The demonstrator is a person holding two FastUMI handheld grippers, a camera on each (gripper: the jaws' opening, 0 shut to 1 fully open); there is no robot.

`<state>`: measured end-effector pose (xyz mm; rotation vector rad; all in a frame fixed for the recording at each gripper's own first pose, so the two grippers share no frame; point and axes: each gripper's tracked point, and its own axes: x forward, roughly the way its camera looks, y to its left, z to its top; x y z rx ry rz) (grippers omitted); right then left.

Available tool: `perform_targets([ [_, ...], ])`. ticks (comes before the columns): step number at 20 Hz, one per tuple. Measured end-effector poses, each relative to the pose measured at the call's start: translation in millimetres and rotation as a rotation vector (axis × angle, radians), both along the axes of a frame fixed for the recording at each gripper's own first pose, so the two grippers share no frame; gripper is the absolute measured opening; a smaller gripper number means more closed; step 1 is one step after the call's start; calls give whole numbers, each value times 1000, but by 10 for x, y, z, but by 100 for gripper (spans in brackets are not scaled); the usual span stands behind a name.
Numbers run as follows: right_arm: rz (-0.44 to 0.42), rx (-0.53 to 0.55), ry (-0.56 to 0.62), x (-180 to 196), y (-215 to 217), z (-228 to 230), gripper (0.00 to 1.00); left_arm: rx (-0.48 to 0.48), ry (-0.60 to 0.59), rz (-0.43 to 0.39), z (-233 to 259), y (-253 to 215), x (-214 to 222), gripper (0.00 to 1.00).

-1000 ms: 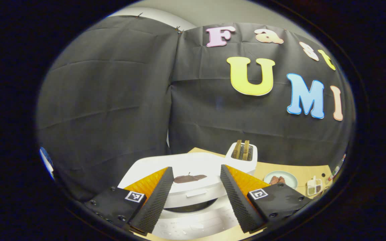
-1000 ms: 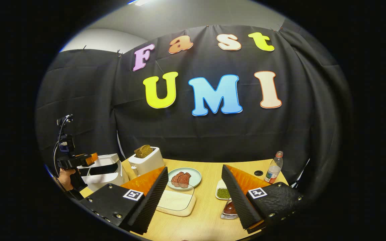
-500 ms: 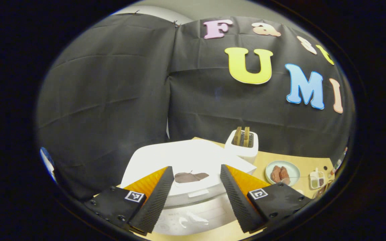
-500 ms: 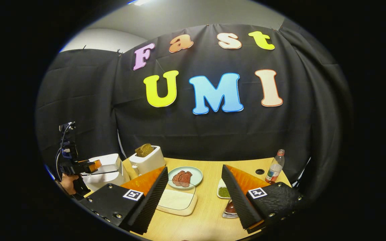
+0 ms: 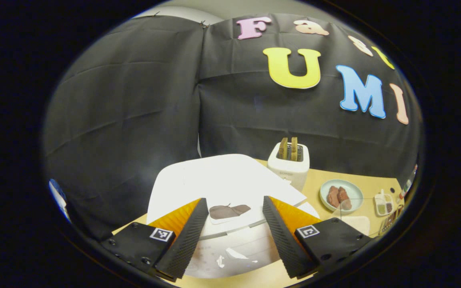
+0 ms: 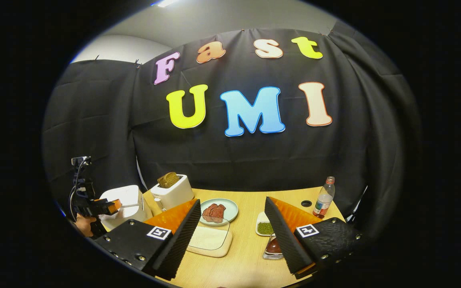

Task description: Close the left gripper, press the button to open the rice cooker; take a wooden spoon from the chopstick holder with the right hand, scoop a spoonful of rice and pour it into the rice cooker, then put the wooden spoon back into the chopstick holder.

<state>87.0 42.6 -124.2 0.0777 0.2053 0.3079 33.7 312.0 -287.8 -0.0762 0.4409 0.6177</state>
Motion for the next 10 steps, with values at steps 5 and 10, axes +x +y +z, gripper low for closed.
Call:
perform_targets([
  [5,-6,16,5,-41,35,-9,98,-21,1,35,-48,18,-26,97],
  [10,-10,8,-12,-93,34,44,98,-34,-24,3,95,-59,-48,93],
])
